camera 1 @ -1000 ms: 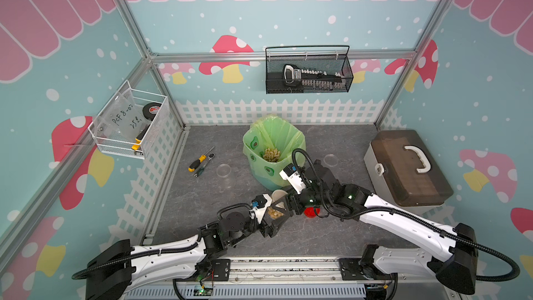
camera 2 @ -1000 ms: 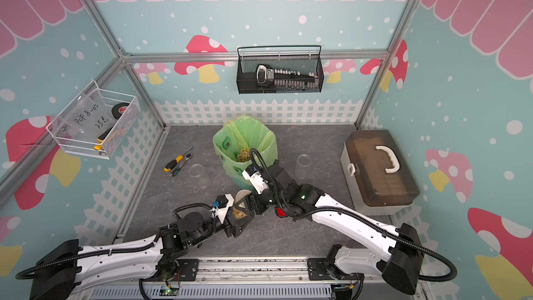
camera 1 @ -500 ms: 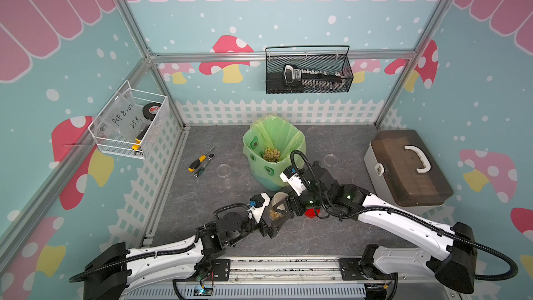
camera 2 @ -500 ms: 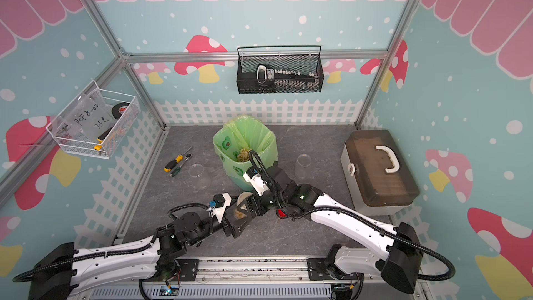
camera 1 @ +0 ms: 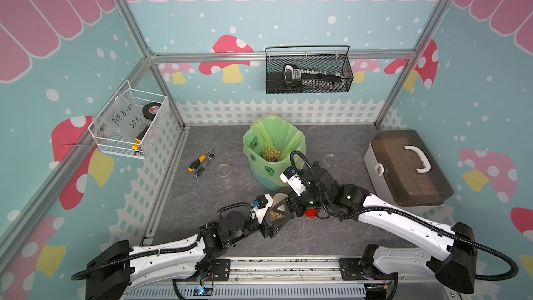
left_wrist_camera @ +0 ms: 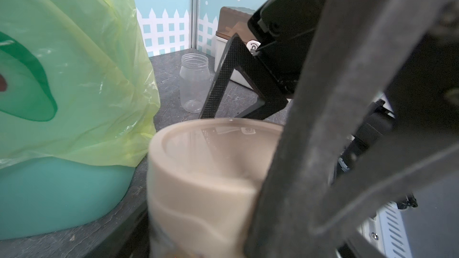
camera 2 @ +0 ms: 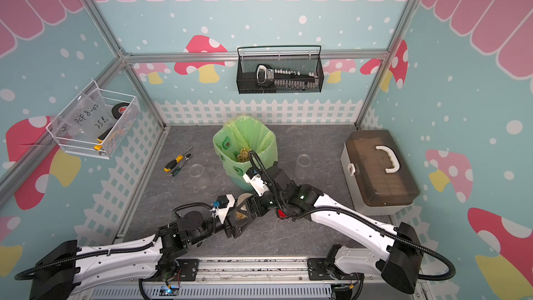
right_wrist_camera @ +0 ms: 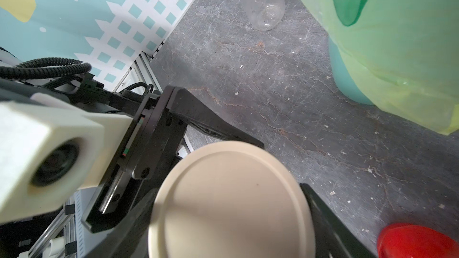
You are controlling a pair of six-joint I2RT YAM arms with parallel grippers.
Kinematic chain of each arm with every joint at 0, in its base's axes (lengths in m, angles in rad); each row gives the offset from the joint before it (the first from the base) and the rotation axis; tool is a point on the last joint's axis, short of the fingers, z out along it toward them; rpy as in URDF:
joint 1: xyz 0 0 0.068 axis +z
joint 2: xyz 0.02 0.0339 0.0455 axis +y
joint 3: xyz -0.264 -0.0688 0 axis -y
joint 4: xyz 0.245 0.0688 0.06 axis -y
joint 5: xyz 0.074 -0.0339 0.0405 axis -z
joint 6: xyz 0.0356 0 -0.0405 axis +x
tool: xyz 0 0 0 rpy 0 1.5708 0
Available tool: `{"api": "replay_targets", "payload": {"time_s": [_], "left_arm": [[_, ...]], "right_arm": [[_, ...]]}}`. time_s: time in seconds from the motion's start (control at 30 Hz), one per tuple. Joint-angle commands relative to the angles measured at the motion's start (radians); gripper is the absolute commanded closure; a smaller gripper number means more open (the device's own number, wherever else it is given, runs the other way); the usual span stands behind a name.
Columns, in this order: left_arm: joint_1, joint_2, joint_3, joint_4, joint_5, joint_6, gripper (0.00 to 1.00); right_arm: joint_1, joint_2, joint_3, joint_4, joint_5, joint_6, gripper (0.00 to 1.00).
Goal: Empty moldy peanuts from jars
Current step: Pick up the jar from the center of the board.
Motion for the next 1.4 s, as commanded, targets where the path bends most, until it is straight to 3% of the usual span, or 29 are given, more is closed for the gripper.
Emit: {"api": "replay_targets", "payload": {"time_s": [0.0, 0.13, 0.5, 0.8, 0.93, 1.1, 1.37], "left_arm": [[0.007, -0.003, 0.024, 0.016, 0.018, -0.013, 0.09], [0.006, 0.032, 0.033, 0.026, 0.034, -0.018, 0.03], [0.007, 0.03, 0.032, 0.026, 0.023, -0.013, 0.06], [0.013, 0.037, 0.035, 0.032, 0.013, -0.015, 0.4], [0.023, 0.021, 0.037, 0.032, 0.011, -0.019, 0.44], [0.036, -0.009, 0.041, 0.021, 0.017, -0.028, 0.46], [0.052, -0.027, 0.05, 0.019, 0.011, -0.036, 0.48]], "right_arm": [[-0.001, -0.031, 0.014, 0.024, -0.002, -0.01, 0.41], [-0.001, -0.029, 0.022, 0.024, -0.01, -0.01, 0.41], [-0.001, -0.032, 0.012, 0.046, -0.033, 0.001, 0.41], [-0.001, -0.035, 0.01, 0.054, -0.044, 0.0, 0.41], [-0.001, -0.038, 0.006, 0.055, -0.033, -0.009, 0.33], [-0.001, -0.054, 0.008, 0.056, -0.01, -0.024, 0.14], [0.004, -0.113, -0.053, 0.201, 0.075, 0.048, 0.08]]}}
